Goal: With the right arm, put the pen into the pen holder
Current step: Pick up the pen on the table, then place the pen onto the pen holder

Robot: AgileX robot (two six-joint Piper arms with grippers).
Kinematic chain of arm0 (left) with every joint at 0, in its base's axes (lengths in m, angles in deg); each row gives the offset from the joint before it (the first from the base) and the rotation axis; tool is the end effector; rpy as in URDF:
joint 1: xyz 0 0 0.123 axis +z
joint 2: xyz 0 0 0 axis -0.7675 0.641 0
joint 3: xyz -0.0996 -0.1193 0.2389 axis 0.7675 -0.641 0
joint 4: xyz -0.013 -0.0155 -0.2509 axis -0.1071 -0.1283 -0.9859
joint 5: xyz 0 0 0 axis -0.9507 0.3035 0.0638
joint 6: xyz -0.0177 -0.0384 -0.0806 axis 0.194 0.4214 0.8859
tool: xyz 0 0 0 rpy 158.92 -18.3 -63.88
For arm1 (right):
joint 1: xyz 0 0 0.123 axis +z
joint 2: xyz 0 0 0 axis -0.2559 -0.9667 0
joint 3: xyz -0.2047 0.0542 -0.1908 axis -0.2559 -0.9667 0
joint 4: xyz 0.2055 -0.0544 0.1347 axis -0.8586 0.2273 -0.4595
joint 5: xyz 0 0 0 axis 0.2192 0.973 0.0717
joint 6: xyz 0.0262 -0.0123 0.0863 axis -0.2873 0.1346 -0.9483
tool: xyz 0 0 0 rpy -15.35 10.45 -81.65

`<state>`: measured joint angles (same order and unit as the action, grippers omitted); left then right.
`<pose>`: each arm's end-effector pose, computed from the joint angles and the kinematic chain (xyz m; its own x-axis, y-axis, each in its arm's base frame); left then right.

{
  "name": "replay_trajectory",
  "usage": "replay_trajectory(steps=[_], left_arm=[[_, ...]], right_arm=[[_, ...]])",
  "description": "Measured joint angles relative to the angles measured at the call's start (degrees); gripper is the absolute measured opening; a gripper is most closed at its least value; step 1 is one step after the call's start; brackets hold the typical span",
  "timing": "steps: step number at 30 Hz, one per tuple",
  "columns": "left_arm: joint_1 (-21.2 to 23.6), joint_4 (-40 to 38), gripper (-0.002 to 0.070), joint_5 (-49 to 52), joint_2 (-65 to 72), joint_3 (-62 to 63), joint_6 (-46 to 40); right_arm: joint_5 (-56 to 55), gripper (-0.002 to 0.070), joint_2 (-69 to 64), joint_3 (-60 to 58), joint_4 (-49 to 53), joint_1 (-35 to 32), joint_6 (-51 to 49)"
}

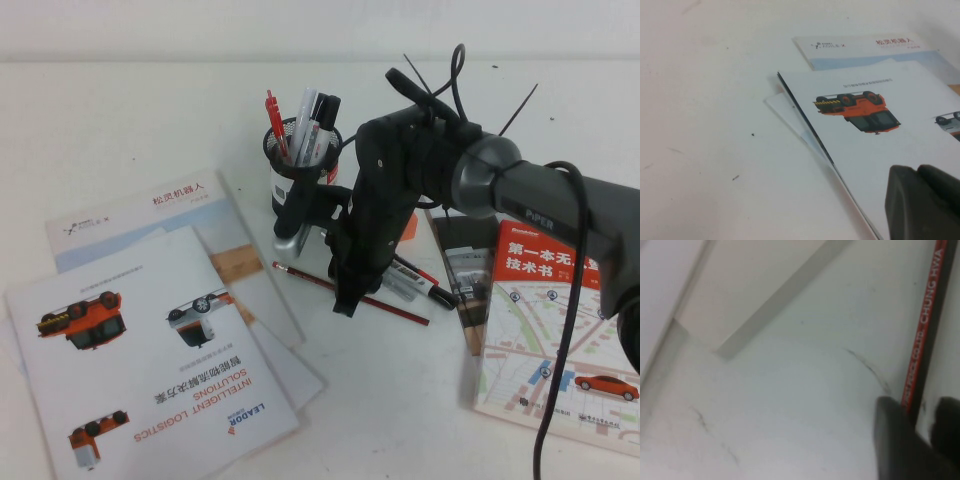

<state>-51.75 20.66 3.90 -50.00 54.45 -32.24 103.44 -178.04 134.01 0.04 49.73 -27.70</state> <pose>0.0518 -0.0025 0.1730 -0.3043 -0.1464 -0.9413 -0.0076 0.9885 -0.1512 0.3854 0.2764 0.1821 -0.2636 -0.9349 -0.2377 -0.9503 0.2939 -0.1022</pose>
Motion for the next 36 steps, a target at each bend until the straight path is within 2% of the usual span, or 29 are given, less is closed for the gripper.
replay_trajectory(steps=[4,13,19,25,28,30,32,34,36], left_arm=[[0.00,0.00,-0.0002,0.00,0.00,0.00,0.00],[0.00,0.00,-0.0002,0.00,0.00,0.00,0.00],[0.00,0.00,-0.0002,0.00,0.00,0.00,0.00],[0.00,0.00,-0.0003,0.00,0.00,0.00,0.00],[0.00,0.00,-0.0003,0.00,0.00,0.00,0.00],[0.00,0.00,-0.0002,0.00,0.00,0.00,0.00],[0.00,0.00,-0.0002,0.00,0.00,0.00,0.00],[0.00,0.00,-0.0002,0.00,0.00,0.00,0.00],[0.00,0.00,-0.0002,0.00,0.00,0.00,0.00]], right_arm=[[1.26,0.0020,0.00,0.00,0.21,0.00,0.19],[8.28,0.0008,5.05,0.04,0.35,-0.02,-0.06],[9.71,0.0008,13.37,-4.19,-13.58,-4.26,0.32],[-4.68,0.0008,28.38,-21.81,-26.33,-5.43,7.24],[-18.54,0.0008,37.35,-33.69,-40.84,-3.75,17.64],[-30.22,0.0008,43.30,-41.04,-55.41,-1.56,30.17],[-39.74,0.0008,47.78,-46.96,-75.41,1.97,50.55],[-44.65,0.0008,50.03,-49.49,-85.69,4.25,66.28],[-46.29,0.0008,50.49,-49.98,-90.64,5.45,74.03]])
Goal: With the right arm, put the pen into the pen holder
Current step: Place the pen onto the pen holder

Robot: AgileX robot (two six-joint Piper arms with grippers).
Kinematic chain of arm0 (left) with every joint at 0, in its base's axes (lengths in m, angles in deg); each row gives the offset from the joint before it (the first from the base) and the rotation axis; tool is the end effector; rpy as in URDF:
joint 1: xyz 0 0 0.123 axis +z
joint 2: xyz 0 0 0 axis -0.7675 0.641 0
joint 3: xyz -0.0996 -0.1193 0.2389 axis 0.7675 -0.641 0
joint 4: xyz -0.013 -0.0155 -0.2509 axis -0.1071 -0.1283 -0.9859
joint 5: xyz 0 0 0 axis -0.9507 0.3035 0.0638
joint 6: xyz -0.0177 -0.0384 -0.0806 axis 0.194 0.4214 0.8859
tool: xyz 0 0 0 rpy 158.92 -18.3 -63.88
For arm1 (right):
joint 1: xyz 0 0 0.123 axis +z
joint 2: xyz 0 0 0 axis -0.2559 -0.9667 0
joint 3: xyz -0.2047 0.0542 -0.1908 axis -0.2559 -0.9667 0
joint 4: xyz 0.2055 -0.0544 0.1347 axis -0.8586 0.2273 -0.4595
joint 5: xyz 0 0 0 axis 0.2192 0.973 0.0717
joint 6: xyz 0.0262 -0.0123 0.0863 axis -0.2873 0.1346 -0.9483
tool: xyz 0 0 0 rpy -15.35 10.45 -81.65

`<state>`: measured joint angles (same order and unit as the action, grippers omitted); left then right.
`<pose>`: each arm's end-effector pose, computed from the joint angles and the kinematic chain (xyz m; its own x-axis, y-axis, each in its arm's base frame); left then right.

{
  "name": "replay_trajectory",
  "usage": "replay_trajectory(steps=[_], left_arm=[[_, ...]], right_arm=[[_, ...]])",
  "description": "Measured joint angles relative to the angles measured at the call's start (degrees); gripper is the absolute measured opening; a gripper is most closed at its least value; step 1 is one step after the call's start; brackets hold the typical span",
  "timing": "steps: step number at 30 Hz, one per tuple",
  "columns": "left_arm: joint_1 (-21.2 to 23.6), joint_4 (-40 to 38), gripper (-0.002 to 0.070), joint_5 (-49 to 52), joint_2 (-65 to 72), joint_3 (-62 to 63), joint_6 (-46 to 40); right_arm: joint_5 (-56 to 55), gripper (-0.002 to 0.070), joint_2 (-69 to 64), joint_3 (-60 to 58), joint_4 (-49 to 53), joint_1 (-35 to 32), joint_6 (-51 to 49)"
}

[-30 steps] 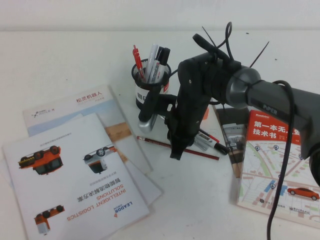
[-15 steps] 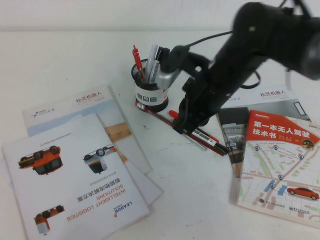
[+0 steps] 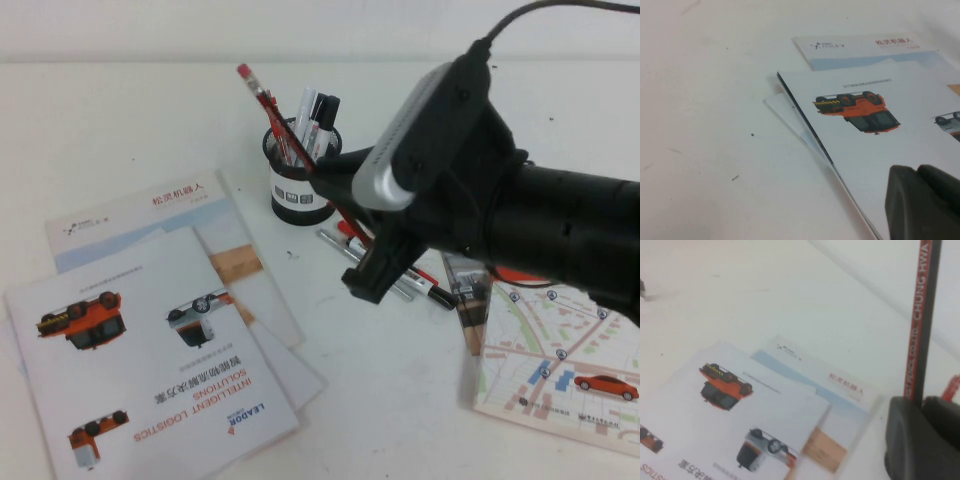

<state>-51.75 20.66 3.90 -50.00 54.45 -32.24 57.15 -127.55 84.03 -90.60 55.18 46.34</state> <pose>0.0518 -0.0025 0.1730 -0.3043 -0.1464 -0.9413 -0.0076 0.9885 -0.1512 0.2237 0.2162 0.3354 0.0740 -0.3578 -0.9309 -0.8131 0.5188 -0.2641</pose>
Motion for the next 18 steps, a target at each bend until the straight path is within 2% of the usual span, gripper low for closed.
replay_trajectory(steps=[10,18], left_arm=[[0.00,0.00,-0.0002,0.00,0.00,0.00,0.00],[0.00,0.00,-0.0002,0.00,0.00,0.00,0.00]], right_arm=[[0.78,0.0008,-7.22,8.32,-3.70,0.58,4.26],[-16.19,0.0008,-8.63,11.58,-4.41,0.73,15.05]])
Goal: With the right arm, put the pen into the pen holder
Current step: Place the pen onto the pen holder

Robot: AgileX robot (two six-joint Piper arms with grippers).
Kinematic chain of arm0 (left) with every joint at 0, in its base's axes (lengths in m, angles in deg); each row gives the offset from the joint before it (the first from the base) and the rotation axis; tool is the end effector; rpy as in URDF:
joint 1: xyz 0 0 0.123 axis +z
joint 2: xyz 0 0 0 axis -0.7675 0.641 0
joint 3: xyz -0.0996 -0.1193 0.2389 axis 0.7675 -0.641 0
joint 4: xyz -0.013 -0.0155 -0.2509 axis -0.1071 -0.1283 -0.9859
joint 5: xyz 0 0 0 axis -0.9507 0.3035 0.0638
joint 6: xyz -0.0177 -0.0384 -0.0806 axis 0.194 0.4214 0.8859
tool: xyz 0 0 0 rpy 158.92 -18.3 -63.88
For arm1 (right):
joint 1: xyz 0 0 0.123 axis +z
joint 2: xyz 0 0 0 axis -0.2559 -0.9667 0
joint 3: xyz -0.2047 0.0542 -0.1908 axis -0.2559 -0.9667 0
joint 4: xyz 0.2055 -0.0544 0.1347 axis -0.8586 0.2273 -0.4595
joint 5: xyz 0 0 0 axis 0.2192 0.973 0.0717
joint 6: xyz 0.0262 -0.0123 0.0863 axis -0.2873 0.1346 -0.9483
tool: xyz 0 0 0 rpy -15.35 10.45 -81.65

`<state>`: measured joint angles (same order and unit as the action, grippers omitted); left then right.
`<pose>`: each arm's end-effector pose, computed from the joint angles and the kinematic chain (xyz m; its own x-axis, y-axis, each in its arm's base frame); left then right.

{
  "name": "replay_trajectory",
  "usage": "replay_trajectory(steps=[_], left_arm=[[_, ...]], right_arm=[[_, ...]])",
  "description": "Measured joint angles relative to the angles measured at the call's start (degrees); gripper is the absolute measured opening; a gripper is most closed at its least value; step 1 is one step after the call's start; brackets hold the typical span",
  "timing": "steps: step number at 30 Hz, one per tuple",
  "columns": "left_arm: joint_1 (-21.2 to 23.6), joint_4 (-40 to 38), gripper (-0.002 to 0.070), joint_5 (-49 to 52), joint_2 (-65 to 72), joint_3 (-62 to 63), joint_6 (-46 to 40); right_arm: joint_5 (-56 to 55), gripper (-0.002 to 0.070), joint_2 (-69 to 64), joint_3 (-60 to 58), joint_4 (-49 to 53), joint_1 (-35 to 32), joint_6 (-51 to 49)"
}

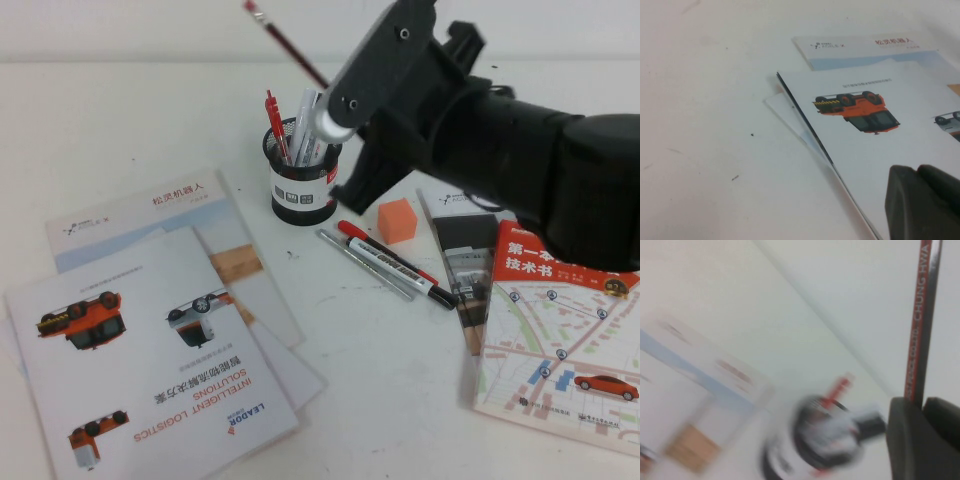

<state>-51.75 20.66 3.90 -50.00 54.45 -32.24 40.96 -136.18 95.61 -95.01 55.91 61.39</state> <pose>0.0518 -0.0025 0.1730 -0.3043 -0.1464 -0.9413 -0.0076 0.9885 -0.1512 0.2734 0.2311 0.3496 0.1489 -0.5308 -0.8343 -0.6194 0.6076 -0.4971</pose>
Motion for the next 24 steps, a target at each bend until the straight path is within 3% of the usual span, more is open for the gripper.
replay_trajectory(steps=[5,10,13,17,21,24], left_arm=[[0.00,0.00,-0.0002,0.00,0.00,0.00,0.00],[0.00,0.00,-0.0002,0.00,0.00,0.00,0.00],[0.00,0.00,-0.0002,0.00,0.00,0.00,0.00],[0.00,0.00,-0.0003,0.00,0.00,0.00,0.00],[0.00,0.00,-0.0003,0.00,0.00,0.00,0.00],[0.00,0.00,-0.0003,0.00,0.00,0.00,0.00]], right_arm=[[-15.79,0.0008,0.00,0.15,-0.55,0.04,6.83],[-31.95,0.0008,0.00,0.15,-0.55,0.04,5.51],[-34.98,0.0008,0.00,0.15,-0.55,0.04,-3.42],[-22.39,0.0008,-0.24,-1.06,3.08,0.04,-20.72],[-10.27,0.0008,-1.51,-0.49,22.76,0.13,-44.66],[-7.83,0.0008,-2.49,-0.14,36.70,0.13,-61.77]])
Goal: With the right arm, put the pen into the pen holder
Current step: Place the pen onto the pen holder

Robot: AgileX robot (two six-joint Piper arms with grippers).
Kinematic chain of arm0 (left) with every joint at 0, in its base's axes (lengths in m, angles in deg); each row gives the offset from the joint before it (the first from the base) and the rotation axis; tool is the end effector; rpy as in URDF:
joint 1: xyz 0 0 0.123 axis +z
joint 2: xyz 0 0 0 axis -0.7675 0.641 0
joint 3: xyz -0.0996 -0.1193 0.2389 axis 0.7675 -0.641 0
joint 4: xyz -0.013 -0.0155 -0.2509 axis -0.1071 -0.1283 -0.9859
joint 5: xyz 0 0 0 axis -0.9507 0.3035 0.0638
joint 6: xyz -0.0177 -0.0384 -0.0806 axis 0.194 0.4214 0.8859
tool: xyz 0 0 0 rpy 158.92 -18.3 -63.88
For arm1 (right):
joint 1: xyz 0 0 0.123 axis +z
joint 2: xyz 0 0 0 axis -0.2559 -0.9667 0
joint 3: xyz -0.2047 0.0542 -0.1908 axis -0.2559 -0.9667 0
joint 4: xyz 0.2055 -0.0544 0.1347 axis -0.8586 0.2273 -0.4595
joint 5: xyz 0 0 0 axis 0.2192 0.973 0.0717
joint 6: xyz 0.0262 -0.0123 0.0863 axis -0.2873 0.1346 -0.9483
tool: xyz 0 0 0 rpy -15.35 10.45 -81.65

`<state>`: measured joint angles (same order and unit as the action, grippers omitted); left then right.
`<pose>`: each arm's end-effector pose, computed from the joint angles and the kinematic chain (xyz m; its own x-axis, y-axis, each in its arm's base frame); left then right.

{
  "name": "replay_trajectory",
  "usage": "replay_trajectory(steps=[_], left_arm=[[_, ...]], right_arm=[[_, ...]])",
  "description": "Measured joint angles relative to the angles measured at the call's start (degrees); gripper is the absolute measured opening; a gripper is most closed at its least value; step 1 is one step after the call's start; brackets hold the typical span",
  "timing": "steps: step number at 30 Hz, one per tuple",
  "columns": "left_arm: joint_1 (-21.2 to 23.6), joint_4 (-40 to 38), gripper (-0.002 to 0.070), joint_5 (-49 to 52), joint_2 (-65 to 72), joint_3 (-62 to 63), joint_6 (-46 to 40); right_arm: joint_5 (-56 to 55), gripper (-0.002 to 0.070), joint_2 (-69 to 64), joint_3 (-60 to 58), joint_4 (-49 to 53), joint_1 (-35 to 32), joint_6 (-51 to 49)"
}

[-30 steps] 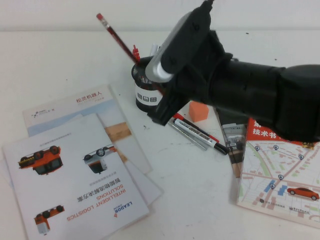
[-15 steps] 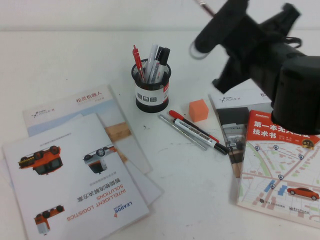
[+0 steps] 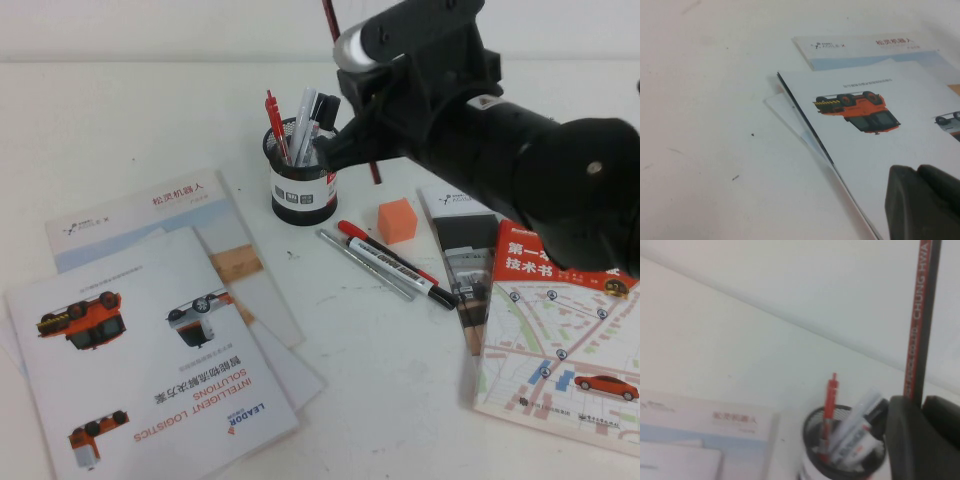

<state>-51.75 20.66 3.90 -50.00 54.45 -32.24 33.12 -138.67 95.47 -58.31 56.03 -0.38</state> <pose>0.0518 -0.0025 0.1730 -0.3043 -0.1464 -0.9413 -0.0076 0.9885 -0.1512 0.2876 0.2306 0.3422 -0.0896 -0.2002 -0.9756 -0.5289 0.8396 -0.1237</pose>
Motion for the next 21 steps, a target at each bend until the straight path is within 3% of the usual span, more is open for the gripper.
replay_trajectory(steps=[7,15,18,21], left_arm=[[0.00,0.00,-0.0002,0.00,0.00,0.00,0.00],[0.00,0.00,-0.0002,0.00,0.00,0.00,0.00],[0.00,0.00,-0.0002,0.00,0.00,0.00,0.00],[0.00,0.00,-0.0002,0.00,0.00,0.00,0.00]], right_arm=[[-3.17,0.0008,-0.57,0.13,22.98,0.00,-29.28],[-24.92,0.0008,-2.54,-1.35,65.77,-0.88,-79.16],[-31.35,0.0007,-5.06,-1.35,83.47,-2.17,-91.52],[-31.43,0.0007,-7.60,-1.35,95.18,-3.34,-97.41]])
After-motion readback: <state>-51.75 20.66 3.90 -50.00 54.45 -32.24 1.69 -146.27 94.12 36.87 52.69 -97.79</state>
